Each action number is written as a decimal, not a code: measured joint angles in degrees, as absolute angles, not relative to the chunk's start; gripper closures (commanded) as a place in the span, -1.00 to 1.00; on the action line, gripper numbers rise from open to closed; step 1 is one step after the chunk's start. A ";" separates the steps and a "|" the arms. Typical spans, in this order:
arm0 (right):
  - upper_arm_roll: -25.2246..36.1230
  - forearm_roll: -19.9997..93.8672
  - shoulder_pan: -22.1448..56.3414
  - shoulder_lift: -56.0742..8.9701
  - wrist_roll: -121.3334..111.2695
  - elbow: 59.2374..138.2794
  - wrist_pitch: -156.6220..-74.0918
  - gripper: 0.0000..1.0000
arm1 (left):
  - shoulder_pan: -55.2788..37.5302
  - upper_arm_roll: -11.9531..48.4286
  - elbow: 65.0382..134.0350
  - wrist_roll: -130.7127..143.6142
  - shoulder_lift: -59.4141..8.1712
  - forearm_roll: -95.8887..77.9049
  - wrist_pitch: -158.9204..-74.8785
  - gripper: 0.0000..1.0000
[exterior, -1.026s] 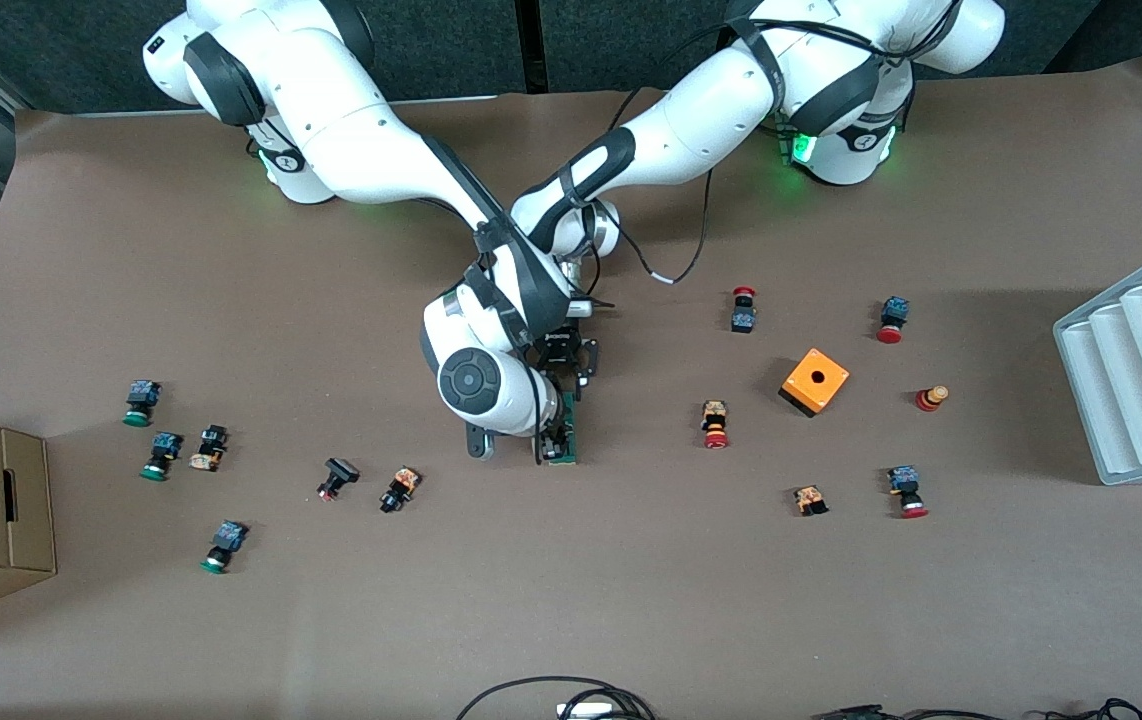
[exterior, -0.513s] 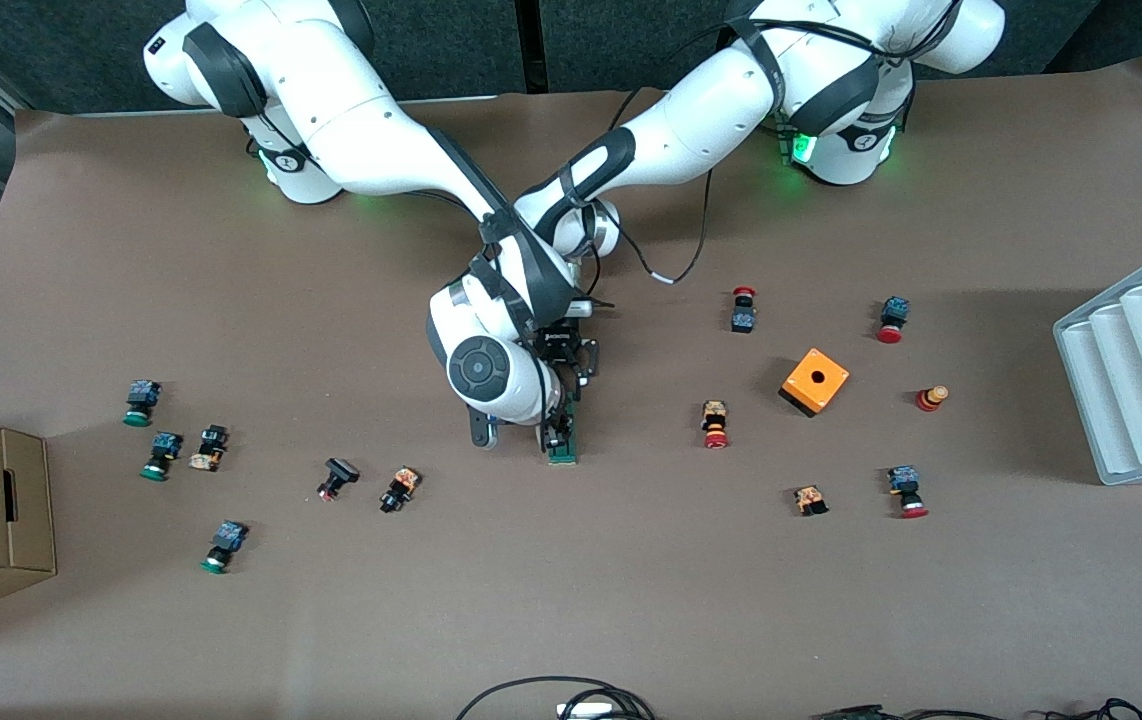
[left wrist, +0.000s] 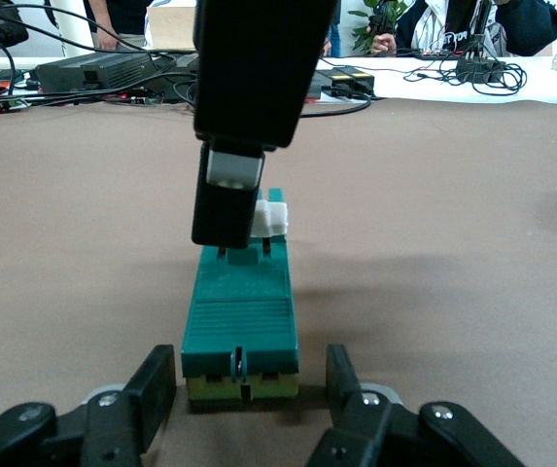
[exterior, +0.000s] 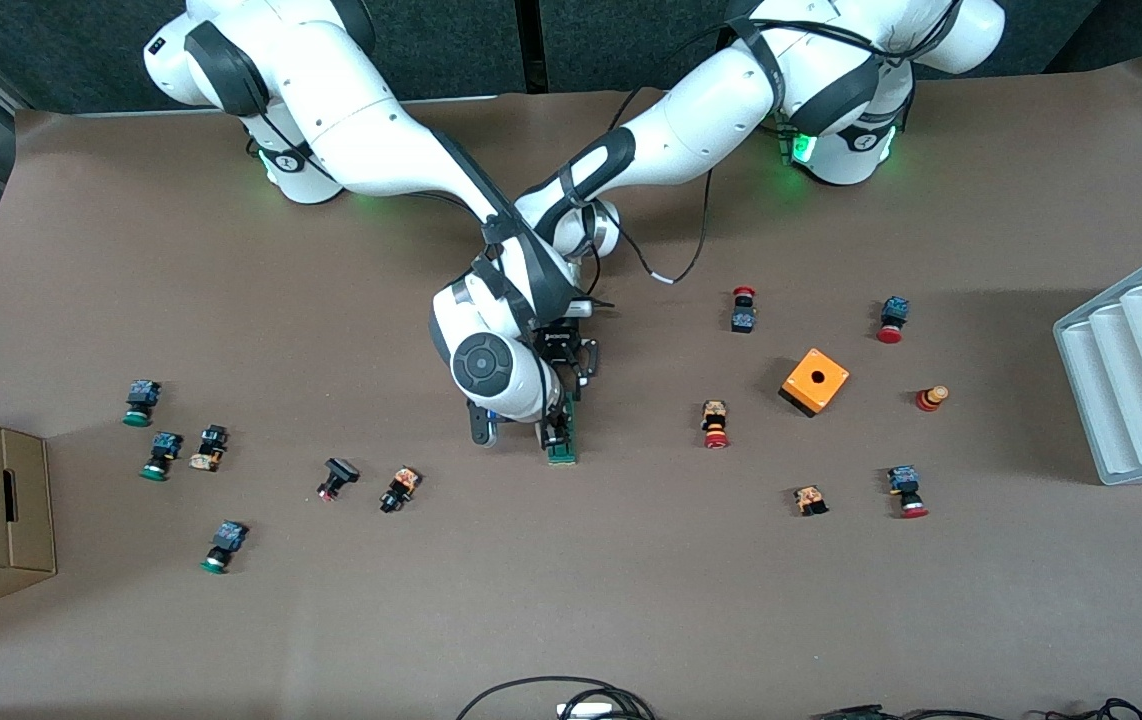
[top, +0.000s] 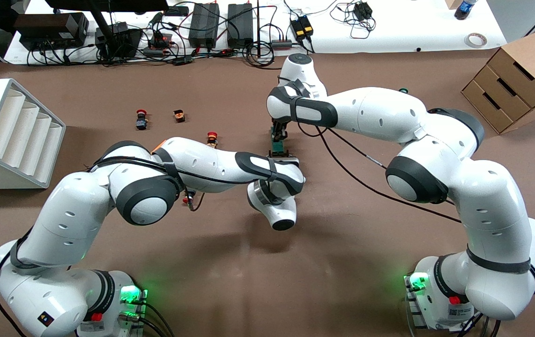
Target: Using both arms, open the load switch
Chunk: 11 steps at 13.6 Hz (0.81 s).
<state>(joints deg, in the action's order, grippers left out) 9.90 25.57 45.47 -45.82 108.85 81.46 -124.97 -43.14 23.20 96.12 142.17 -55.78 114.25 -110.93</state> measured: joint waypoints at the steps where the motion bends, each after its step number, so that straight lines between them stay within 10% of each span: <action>1: 9.90 25.55 45.55 -45.82 108.80 81.69 -125.24 0.47 | -43.14 23.20 96.12 142.17 -55.78 114.25 -110.92 -0.40; 11: 9.94 25.52 45.89 -45.13 108.79 82.39 -125.56 0.75 | -43.14 23.20 96.12 142.17 -55.78 114.25 -110.92 -0.40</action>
